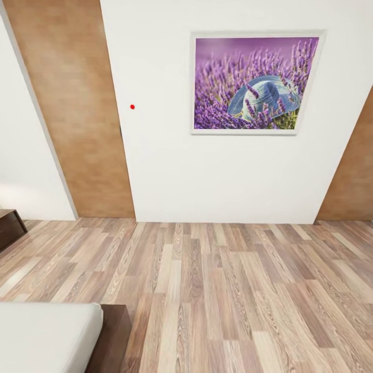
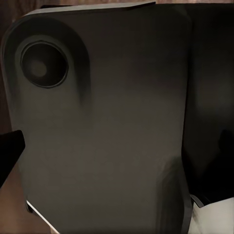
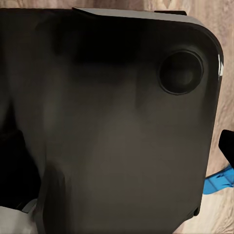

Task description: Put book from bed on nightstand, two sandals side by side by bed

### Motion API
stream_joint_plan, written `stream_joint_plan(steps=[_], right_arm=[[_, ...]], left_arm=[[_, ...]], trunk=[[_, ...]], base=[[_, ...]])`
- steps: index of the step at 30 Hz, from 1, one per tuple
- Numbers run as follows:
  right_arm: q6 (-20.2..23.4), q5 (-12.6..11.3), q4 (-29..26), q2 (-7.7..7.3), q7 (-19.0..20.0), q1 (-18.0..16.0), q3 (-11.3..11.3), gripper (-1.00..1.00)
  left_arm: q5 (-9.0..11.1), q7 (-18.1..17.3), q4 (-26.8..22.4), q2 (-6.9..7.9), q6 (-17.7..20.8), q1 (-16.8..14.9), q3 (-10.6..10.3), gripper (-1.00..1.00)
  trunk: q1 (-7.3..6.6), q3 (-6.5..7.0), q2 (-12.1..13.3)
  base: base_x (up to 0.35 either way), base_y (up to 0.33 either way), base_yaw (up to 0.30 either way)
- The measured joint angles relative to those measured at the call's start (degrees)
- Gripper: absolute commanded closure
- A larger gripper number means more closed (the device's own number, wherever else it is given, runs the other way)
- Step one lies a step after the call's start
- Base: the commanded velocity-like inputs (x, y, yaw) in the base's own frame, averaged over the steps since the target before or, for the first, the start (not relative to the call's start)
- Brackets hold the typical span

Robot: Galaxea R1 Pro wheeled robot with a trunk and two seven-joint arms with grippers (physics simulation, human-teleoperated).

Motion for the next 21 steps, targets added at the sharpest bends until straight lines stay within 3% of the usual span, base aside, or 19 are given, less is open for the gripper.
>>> stream_joint_plan(steps=[21], right_arm=[[0.00,0.00,-0.07,0.00,-0.04,0.00,0.00,-1.00]], left_arm=[[0.00,-0.01,0.01,0.00,0.02,0.00,0.00,-1.00]], trunk=[[0.00,0.00,0.00]], base=[[0.091,0.000,0.000]])
